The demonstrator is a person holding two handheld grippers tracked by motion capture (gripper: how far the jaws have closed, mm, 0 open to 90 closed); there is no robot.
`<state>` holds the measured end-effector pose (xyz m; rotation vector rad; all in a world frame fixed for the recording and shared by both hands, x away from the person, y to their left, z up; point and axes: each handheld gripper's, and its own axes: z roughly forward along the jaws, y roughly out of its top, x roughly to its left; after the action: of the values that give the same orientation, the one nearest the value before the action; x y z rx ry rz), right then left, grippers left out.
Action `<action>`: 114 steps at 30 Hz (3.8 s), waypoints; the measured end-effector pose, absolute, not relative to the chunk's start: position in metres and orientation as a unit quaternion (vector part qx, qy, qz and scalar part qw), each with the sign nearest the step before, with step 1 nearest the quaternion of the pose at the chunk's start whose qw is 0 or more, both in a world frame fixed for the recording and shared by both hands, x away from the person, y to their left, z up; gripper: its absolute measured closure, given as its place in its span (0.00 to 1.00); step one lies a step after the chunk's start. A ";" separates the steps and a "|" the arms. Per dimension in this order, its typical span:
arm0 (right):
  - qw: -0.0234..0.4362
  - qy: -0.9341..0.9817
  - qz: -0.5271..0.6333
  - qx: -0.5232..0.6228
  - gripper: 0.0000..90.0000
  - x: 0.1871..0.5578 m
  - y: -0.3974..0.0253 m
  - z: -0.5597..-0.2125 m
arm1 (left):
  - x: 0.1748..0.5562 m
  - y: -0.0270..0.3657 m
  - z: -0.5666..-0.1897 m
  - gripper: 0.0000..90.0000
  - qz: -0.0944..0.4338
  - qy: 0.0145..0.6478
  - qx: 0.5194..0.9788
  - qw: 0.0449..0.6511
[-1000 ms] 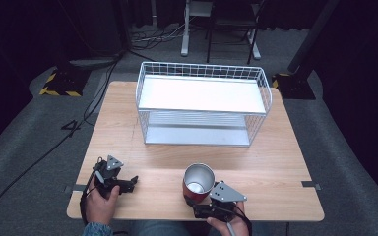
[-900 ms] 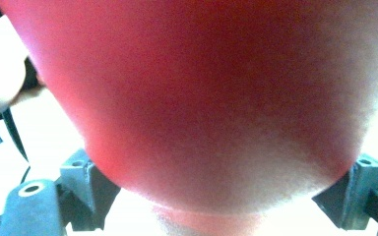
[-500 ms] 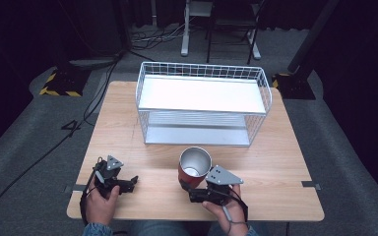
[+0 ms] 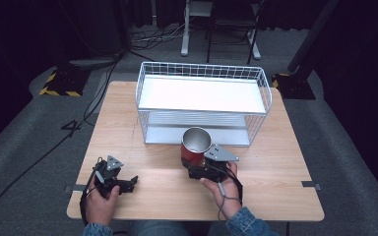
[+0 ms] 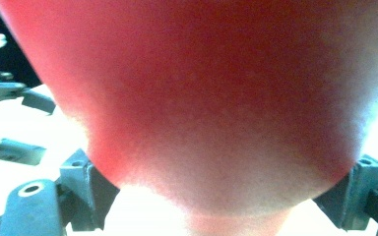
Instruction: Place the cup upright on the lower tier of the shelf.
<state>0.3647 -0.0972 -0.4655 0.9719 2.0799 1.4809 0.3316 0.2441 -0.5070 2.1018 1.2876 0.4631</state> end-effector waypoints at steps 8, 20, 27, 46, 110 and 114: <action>0.215 0.745 0.510 0.372 0.19 0.393 -0.096 -0.470 | 0.332 0.244 -0.507 0.00 0.175 0.488 0.796 0.312; 0.231 0.738 0.493 0.400 0.19 0.427 -0.096 -0.473 | 0.332 0.244 -0.507 0.00 0.175 0.487 0.797 0.312; 0.241 0.730 0.490 0.412 0.19 0.444 -0.092 -0.475 | 0.332 0.244 -0.507 0.00 0.175 0.487 0.797 0.312; 0.272 0.712 0.478 0.437 0.19 0.484 -0.091 -0.480 | 0.332 0.244 -0.507 0.00 0.175 0.488 0.796 0.312; 0.245 0.743 0.448 0.432 0.18 0.462 -0.122 -0.480 | 0.333 0.244 -0.507 0.00 0.175 0.488 0.796 0.312; 0.229 0.746 0.455 0.429 0.18 0.455 -0.130 -0.474 | 0.333 0.244 -0.507 0.00 0.175 0.488 0.796 0.312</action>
<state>0.4551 -0.1302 -0.4736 1.1802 2.0543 1.2527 0.3328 0.2438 -0.5071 2.1007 1.2869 0.4619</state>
